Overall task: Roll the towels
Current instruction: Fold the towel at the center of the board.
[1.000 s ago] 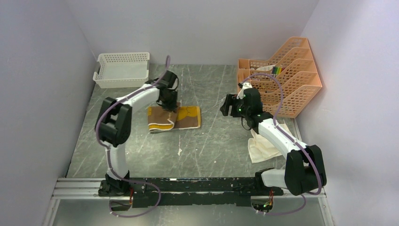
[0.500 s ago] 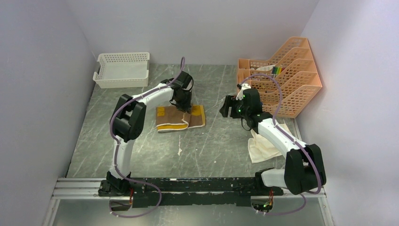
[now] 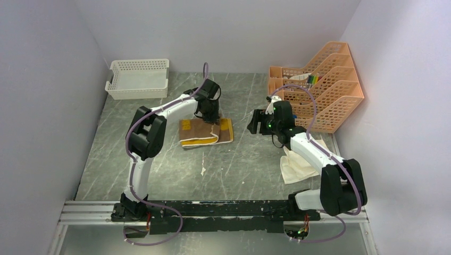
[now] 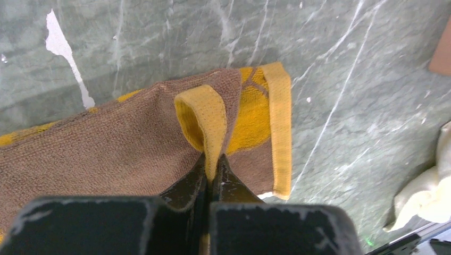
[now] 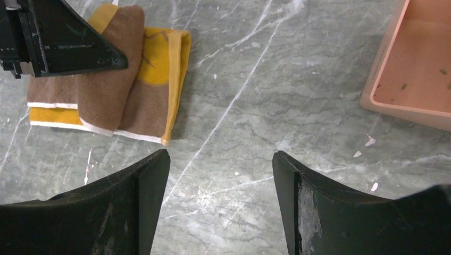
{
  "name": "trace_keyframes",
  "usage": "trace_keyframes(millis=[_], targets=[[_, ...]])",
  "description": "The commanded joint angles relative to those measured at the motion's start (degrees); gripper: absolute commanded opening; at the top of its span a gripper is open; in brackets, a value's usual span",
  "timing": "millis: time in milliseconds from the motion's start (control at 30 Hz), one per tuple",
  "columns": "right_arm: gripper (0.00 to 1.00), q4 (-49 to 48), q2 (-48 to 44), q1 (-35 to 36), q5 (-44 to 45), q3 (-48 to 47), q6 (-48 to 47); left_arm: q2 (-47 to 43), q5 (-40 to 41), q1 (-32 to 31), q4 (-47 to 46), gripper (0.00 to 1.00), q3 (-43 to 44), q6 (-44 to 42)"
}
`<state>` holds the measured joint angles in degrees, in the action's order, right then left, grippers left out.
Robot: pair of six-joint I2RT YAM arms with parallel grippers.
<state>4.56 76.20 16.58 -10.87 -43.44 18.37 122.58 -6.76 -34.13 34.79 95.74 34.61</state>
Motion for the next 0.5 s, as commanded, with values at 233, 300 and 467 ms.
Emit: trace_keyframes(millis=[233, 300, 467], targets=[[0.71, -0.5, 0.2, 0.3, -0.7, 1.1, -0.6, -3.4, -5.0, -0.7, -12.8, 0.4, -4.5, 8.1], [0.71, -0.6, 0.3, 0.2, -0.7, 1.2, -0.7, -3.9, -5.8, -1.0, -13.5, 0.91, -4.8, 8.1], [0.71, -1.2, 0.1, 0.2, -0.7, 1.5, -0.6, -9.6, -7.6, -1.2, -17.2, 0.99, -8.9, 9.5]])
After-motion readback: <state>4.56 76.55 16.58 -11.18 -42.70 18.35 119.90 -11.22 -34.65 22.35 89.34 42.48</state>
